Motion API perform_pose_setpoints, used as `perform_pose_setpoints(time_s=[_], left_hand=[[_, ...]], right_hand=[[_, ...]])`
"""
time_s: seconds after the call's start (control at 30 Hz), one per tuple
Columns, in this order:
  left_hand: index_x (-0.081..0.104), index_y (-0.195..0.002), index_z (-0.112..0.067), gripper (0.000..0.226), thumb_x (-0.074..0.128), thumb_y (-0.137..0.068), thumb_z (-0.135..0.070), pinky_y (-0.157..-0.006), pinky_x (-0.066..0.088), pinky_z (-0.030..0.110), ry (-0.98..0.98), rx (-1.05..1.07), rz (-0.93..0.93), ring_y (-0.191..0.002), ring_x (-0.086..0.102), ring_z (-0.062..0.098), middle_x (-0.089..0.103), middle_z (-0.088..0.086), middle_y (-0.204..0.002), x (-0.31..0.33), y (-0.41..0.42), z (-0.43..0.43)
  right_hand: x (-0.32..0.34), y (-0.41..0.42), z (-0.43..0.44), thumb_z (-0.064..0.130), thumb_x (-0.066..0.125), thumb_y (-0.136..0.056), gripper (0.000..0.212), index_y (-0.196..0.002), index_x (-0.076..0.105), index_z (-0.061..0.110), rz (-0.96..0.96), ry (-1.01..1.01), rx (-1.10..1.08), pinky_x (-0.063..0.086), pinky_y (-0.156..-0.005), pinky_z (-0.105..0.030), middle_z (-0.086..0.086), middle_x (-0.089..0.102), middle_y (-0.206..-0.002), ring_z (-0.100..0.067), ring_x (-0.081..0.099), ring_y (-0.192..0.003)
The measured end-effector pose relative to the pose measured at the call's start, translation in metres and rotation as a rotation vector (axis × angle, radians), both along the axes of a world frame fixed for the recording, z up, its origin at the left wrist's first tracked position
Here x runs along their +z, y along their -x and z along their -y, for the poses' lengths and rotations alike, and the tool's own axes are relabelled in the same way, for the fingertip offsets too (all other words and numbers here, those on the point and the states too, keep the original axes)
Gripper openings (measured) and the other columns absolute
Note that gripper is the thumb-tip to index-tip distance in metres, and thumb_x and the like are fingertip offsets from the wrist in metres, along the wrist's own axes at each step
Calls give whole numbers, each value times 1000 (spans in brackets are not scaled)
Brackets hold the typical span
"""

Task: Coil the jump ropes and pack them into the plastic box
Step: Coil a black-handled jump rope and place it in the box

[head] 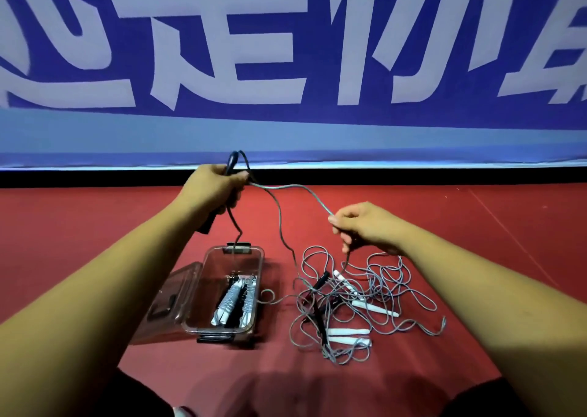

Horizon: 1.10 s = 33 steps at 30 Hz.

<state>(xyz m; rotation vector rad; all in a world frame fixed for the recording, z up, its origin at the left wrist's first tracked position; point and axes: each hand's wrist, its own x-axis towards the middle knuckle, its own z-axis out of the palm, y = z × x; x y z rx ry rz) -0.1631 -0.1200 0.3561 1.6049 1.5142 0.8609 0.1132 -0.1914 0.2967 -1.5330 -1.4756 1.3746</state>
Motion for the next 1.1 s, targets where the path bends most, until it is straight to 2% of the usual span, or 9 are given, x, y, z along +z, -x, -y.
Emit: perform_pose_setpoints(time_s=[0.07,0.13,0.27,0.37,0.57,0.67,0.8,0.93,1.1], left_hand=[[65,-86,-11,20,60,-96,-28,-52,45,25,-102,-62,-576,-59,66,20,71,9,-72,-6,10,-6],[68,-95,-10,22,60,-96,-30,-64,47,30,-219,-52,-745,-75,68,27,72,16,-83,-6,10,-6],[71,-99,-18,23,57,-98,-37,-43,34,20,-15,-340,-60,-58,56,17,74,9,-83,7,-15,23],[64,-92,-11,27,51,-99,-34,-39,22,16,214,-556,120,-45,44,14,65,7,-70,5,-32,40],[44,-75,-17,28,49,-102,-24,-37,17,14,76,-245,621,-38,22,6,30,-7,-52,16,-20,16],[52,-79,-14,25,54,-101,-26,-36,21,14,87,-81,542,-34,30,7,44,-4,-55,6,-9,11],[64,-98,-6,23,56,-98,-28,-35,33,17,-118,113,-22,-36,56,11,69,10,-74,0,-2,5],[70,-106,-9,29,56,-99,-33,-40,28,18,-7,-280,170,-47,55,18,75,5,-96,10,-17,22],[61,-80,-13,26,59,-92,-36,-40,18,17,126,-485,187,-41,29,10,53,1,-57,14,-31,36]], right_hand=[[18,15,0,23,56,-98,28,-75,60,7,-20,-102,7,38,-51,-25,0,39,-49,-15,39,-42],[35,30,2,24,56,-98,29,-76,62,6,-42,-167,51,28,-47,-22,3,32,-48,-11,26,-42],[59,54,11,28,58,-97,31,-79,67,4,-22,-285,157,28,-44,-22,3,34,-49,-13,27,-45],[65,53,8,26,54,-99,33,-77,61,3,-171,-278,104,20,-45,-21,5,28,-47,-11,20,-43],[19,6,5,23,60,-95,25,-75,57,9,145,-11,252,53,-79,-43,-10,61,-70,-26,62,-75],[-4,-2,7,20,54,-99,23,-82,62,7,92,79,165,46,-98,-55,-12,66,-76,-29,67,-83],[12,22,5,28,49,-101,31,-83,61,6,-50,-71,78,52,-63,-38,-3,47,-57,-20,49,-53],[33,52,7,29,47,-102,34,-81,61,7,-147,-185,134,26,-48,-23,3,31,-51,-12,23,-46],[52,51,-1,26,48,-102,32,-78,58,6,-304,-279,32,22,-47,-24,1,30,-50,-12,22,-46]])
